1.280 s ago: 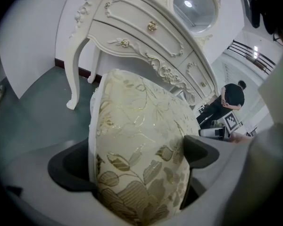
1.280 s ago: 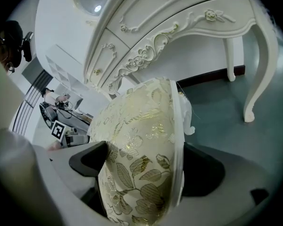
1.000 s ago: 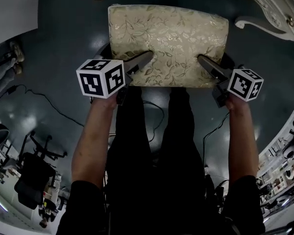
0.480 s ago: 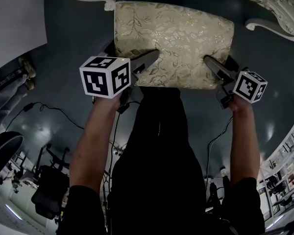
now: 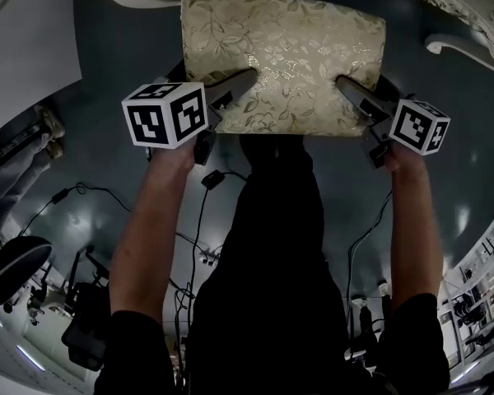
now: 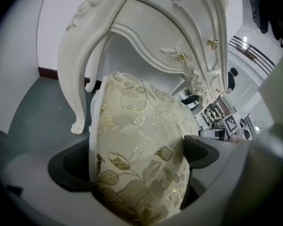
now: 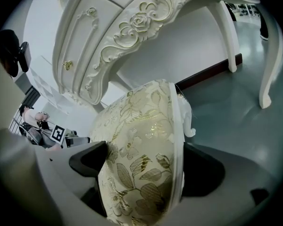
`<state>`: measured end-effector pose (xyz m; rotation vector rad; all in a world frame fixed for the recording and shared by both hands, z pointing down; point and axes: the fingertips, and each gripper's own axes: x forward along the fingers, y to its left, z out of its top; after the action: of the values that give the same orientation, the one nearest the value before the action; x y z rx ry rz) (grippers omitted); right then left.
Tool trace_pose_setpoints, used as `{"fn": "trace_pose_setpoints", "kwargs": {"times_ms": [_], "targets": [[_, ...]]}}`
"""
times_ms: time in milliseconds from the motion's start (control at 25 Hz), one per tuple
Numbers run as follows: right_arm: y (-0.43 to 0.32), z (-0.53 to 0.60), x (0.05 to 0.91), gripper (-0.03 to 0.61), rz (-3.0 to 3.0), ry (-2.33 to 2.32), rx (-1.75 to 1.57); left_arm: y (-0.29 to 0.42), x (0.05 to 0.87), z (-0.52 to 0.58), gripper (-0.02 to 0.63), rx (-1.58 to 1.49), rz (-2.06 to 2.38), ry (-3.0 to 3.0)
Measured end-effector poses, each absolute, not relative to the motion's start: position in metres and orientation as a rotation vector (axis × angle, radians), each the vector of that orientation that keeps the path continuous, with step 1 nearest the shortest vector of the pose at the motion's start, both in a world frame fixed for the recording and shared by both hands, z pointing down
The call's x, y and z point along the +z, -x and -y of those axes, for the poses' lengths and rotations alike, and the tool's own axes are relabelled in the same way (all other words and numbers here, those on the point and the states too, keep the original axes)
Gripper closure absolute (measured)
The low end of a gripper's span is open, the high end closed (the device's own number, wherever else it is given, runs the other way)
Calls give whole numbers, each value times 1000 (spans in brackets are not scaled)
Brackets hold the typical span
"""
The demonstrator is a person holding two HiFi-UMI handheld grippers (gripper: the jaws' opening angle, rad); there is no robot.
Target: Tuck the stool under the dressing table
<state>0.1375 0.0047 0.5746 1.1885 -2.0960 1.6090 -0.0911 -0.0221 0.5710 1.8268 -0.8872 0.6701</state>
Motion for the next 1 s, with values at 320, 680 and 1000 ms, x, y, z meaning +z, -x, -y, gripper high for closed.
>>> {"fn": "trace_pose_setpoints", "kwargs": {"times_ms": [320, 680, 1000], "targets": [[-138, -5, 575, 103, 2105, -1199, 1590, 88, 573, 23, 25, 639, 878, -1837], [-139, 83, 596, 103, 2128, -1186, 1618, 87, 589, 110, 25, 642, 885, -1816], [-139, 97, 590, 103, 2143, -1216, 1548, 87, 591, 114, 25, 585, 910, -1821]]}}
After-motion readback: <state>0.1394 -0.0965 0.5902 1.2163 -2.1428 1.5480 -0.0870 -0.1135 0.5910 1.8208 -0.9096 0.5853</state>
